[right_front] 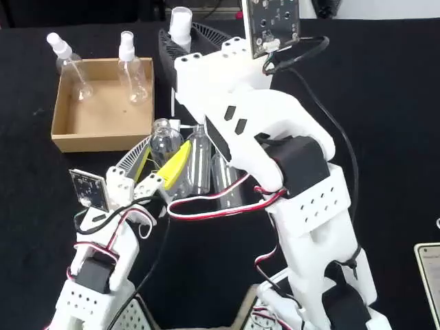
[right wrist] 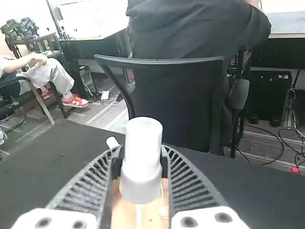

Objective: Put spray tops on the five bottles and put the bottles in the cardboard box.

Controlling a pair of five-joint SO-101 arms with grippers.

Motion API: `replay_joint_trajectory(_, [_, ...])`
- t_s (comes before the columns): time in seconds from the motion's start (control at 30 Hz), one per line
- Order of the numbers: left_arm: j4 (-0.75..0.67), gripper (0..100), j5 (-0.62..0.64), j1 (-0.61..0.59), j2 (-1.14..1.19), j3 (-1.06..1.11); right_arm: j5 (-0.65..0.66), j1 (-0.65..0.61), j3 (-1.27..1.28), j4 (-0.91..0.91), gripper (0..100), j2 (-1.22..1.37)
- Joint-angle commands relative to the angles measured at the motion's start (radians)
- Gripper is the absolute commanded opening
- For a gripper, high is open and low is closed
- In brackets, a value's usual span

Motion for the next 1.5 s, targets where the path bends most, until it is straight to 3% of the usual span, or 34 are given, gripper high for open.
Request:
replay_joint_trajectory(0.0, [-0.021, 18, 0.008, -0.007, -0.005, 0.022, -0.006, 0.011, -0.012, -0.034, 2.2, -0.033])
replay_joint_trajectory(0.3, [-0.048, 18, -0.158, -0.008, -0.005, 0.022, -0.003, -0.034, -0.041, -0.018, 2.2, -0.036])
replay_joint_trajectory(0.63, [-0.077, 18, -0.155, -0.008, -0.005, 0.022, -0.003, -0.051, -0.125, -0.012, 2.2, -0.036])
replay_joint_trajectory(0.83, [-0.196, 18, -0.160, -0.007, -0.003, 0.022, -0.003, -0.087, -0.128, -0.012, 2.2, -0.036])
replay_joint_trajectory(1.2, [-0.192, 18, -0.161, -0.007, -0.002, 0.022, -0.002, -0.086, -0.266, 0.138, 2.2, -0.038])
replay_joint_trajectory(1.47, [-0.135, 18, -0.160, -0.005, -0.003, 0.022, -0.002, -0.086, -0.277, 0.149, 2.2, -0.027])
